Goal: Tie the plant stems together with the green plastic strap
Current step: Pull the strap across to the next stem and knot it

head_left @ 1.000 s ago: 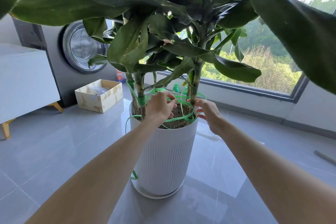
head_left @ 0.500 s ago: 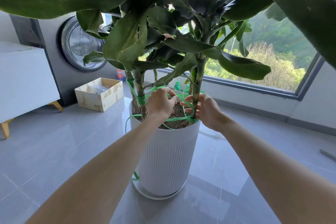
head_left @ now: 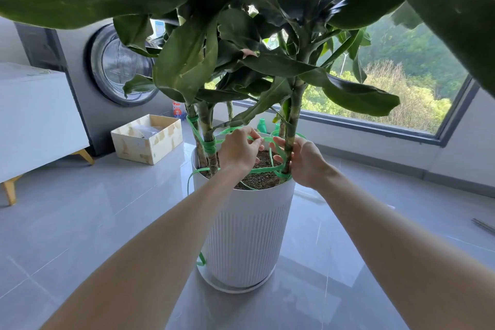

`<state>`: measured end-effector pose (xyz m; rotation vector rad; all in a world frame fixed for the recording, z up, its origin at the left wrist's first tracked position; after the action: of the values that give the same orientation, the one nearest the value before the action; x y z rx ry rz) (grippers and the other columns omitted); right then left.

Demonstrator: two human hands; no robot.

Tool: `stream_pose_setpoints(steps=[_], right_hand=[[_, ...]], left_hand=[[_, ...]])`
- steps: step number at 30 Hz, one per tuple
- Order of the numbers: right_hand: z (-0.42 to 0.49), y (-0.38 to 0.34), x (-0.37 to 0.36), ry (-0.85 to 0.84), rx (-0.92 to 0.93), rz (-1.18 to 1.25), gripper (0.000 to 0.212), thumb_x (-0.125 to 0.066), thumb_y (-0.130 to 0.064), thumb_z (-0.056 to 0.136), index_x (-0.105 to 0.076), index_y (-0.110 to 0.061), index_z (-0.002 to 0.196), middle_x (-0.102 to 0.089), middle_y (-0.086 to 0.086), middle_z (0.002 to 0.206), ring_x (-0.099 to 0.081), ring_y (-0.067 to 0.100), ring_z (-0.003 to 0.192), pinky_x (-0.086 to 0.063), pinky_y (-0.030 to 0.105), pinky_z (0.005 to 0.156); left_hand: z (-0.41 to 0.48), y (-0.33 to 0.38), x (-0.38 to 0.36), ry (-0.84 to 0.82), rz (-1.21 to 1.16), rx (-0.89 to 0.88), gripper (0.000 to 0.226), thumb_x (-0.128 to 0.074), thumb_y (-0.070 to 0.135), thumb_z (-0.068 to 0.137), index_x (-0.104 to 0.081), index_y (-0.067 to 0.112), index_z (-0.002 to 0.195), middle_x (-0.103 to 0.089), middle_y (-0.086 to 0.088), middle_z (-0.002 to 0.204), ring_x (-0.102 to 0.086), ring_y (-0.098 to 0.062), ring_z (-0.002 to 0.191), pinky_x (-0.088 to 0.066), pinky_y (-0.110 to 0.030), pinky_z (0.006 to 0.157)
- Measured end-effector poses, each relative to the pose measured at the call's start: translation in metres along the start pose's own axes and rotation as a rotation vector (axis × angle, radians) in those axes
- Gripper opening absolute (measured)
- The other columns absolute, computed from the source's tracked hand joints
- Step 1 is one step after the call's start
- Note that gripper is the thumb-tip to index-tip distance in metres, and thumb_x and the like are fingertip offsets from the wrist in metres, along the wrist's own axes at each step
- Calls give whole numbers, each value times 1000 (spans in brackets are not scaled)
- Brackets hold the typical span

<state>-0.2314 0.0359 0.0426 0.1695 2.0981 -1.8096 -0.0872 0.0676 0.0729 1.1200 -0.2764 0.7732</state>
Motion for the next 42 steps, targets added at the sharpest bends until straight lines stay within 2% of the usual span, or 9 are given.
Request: stream_pose_setpoints(steps=[6,11,16,20,24,27,30,35,42], right_hand=[[1,0,-5,-18,7,32,45,-17,-25,105,-48,-12,75,-49,1,63,-44,13,56,-32,24,56],[-1,-1,-5,-33,-19,-49,58,-13,-38,105,-47,-9,68,-53,4,54,-39,15,59,-32,25,58],[2,0,1,-23,-102,-99,78,-10,-53,100,-62,-4,68,-69,15,82,-60,21,79,-44,30,71],[6,2,2,7,-100,-76,70,-13,-44,103,-58,-8,63,-61,9,65,-47,19,62,-39,29,67],[3,2,-2,53,-88,29,48,-23,-27,105,-60,-6,83,-56,4,71,-46,13,60,-39,23,57],[2,2,-2,18,-91,48,32,-37,-27,102,-64,-12,110,-63,-2,93,-54,8,85,-42,21,83],[-1,0,1,23,-113,56,27,-50,-34,96,-71,-17,94,-58,-2,89,-49,10,87,-36,25,95],[-8,0,5,181,-101,112,15,-59,-19,92,-61,-17,76,-46,3,75,-41,12,67,-35,22,66],[-19,-12,13,380,144,62,33,-76,-7,77,-68,-8,108,-65,5,93,-57,18,87,-49,25,82]], left_hand=[[-2,0,1,-30,-21,-6,7,-59,24,92,-59,19,87,-74,3,82,-64,-8,47,-53,-25,56],[-2,-2,1,-40,-18,-10,7,-59,25,92,-58,20,86,-74,4,81,-63,-7,46,-55,-29,59],[-1,-2,0,-21,-4,-11,8,-59,24,92,-60,18,88,-74,3,81,-63,-6,46,-53,-25,56],[-1,-3,-1,-20,4,-7,8,-59,24,92,-60,18,87,-74,4,80,-63,-7,46,-54,-27,58],[0,-3,-2,-31,1,-6,9,-58,25,93,-60,18,88,-73,4,80,-63,-6,46,-55,-29,59],[-1,-1,-1,-35,11,-14,9,-57,25,93,-59,18,89,-73,4,80,-62,-5,46,-53,-26,57],[-1,-1,0,-51,11,-14,8,-56,25,94,-59,18,91,-73,4,82,-62,-5,45,-51,-25,54],[-1,-4,-2,-109,31,-16,8,-54,24,95,-59,17,97,-73,5,83,-64,-8,47,-55,-28,57],[-7,-3,3,-132,42,-24,21,-53,22,96,-58,19,116,-74,3,90,-63,-6,45,-52,-25,52]])
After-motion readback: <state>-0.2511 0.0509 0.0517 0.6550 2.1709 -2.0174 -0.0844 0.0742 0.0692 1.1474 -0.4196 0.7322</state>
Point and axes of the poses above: each hand's wrist, its own z-axis towards the middle knuckle, its own x-axis out of the back of the hand, y = z × x, the point moved 4 cm from there along z, towards the middle knuckle
